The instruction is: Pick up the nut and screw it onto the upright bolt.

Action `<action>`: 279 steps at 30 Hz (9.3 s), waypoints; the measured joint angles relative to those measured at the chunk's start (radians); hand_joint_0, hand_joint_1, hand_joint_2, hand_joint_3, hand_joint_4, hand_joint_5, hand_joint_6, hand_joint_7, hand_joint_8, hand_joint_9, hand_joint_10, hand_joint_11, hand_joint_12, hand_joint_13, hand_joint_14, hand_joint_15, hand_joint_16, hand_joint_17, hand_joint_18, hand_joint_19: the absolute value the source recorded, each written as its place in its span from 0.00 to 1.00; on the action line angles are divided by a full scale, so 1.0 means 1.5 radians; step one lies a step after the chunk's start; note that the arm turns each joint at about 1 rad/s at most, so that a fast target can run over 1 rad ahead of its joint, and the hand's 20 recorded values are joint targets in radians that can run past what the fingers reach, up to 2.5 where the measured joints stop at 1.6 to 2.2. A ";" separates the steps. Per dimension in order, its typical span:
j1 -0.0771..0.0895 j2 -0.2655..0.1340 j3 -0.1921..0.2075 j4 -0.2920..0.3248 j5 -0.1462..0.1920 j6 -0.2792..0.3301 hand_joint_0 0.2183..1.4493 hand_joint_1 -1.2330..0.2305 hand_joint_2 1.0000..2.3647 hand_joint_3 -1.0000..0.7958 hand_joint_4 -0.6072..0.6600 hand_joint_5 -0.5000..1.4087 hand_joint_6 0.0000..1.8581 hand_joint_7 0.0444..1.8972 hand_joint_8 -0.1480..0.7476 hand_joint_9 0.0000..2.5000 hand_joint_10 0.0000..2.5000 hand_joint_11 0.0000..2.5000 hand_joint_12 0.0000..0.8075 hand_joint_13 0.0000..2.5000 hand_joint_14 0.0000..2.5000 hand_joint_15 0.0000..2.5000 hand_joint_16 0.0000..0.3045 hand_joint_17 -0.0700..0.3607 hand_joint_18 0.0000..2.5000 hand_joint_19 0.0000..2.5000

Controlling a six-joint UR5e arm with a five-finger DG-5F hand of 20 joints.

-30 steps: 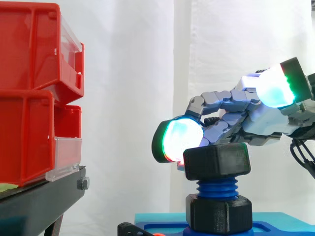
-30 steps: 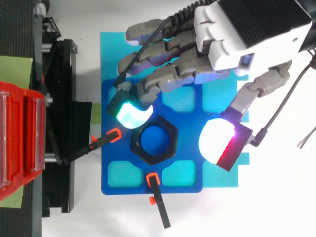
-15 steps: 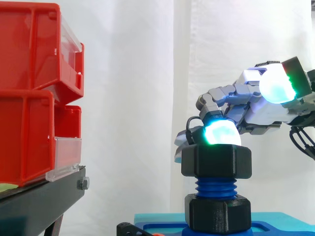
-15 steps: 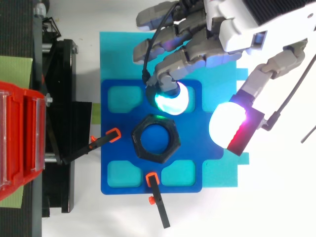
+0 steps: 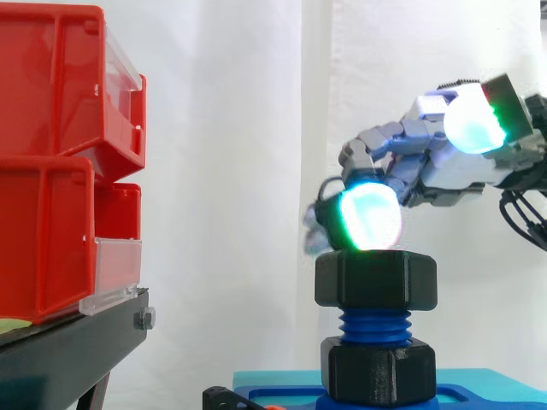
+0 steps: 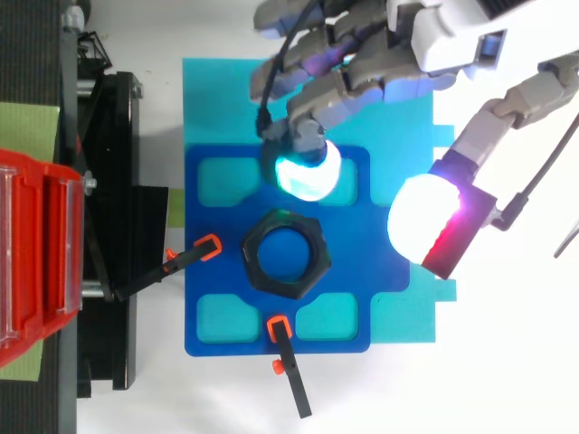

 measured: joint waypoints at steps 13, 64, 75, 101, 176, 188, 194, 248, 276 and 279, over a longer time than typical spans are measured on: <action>0.016 -0.001 0.050 0.002 0.027 0.026 0.20 0.70 0.00 0.28 0.57 0.15 0.27 0.30 0.39 0.11 0.00 0.00 0.43 0.02 0.00 0.00 0.16 0.41 0.00 0.00; 0.059 -0.022 -0.063 0.153 0.074 0.057 0.19 0.68 0.00 0.28 0.51 0.12 0.27 0.26 0.35 0.00 0.00 0.00 0.42 0.00 0.00 0.00 0.16 0.42 0.00 0.00; 0.056 -0.023 -0.064 0.142 0.061 0.056 0.20 0.64 0.00 0.28 0.60 0.15 0.27 0.31 0.39 0.04 0.00 0.00 0.42 0.02 0.00 0.00 0.15 0.39 0.00 0.00; 0.017 -0.023 -0.064 0.149 0.008 0.047 0.22 0.62 0.00 0.28 0.66 0.24 0.27 0.68 0.44 0.20 0.00 0.00 0.38 0.13 0.00 0.00 0.11 0.35 0.01 0.00; 0.013 -0.023 -0.067 0.168 0.007 0.047 0.20 0.70 0.00 0.28 0.66 0.22 0.27 0.60 0.44 0.17 0.00 0.00 0.42 0.11 0.00 0.00 0.15 0.40 0.00 0.00; 0.005 -0.023 -0.066 0.168 0.001 0.047 0.22 0.67 0.00 0.28 0.61 0.27 0.27 0.73 0.44 0.29 0.00 0.00 0.38 0.20 0.00 0.00 0.12 0.36 0.10 0.00; -0.006 -0.020 -0.052 0.154 -0.014 0.047 0.24 0.64 0.00 0.28 0.56 0.29 0.28 0.72 0.34 0.46 0.00 0.00 0.24 0.27 0.00 0.00 0.09 0.30 0.18 0.00; 0.052 -0.036 -0.059 0.223 0.046 0.096 0.20 0.78 0.00 0.28 0.52 0.14 0.27 0.28 0.39 0.09 0.00 0.00 0.43 0.06 0.00 0.00 0.15 0.41 0.00 0.00; 0.048 -0.060 -0.059 0.220 0.038 0.094 0.20 0.75 0.00 0.28 0.61 0.17 0.27 0.42 0.44 0.13 0.00 0.00 0.43 0.10 0.00 0.00 0.14 0.38 0.00 0.00; 0.047 -0.060 -0.059 0.218 0.037 0.093 0.20 0.74 0.00 0.28 0.63 0.18 0.27 0.47 0.45 0.14 0.00 0.00 0.43 0.11 0.00 0.00 0.13 0.38 0.00 0.00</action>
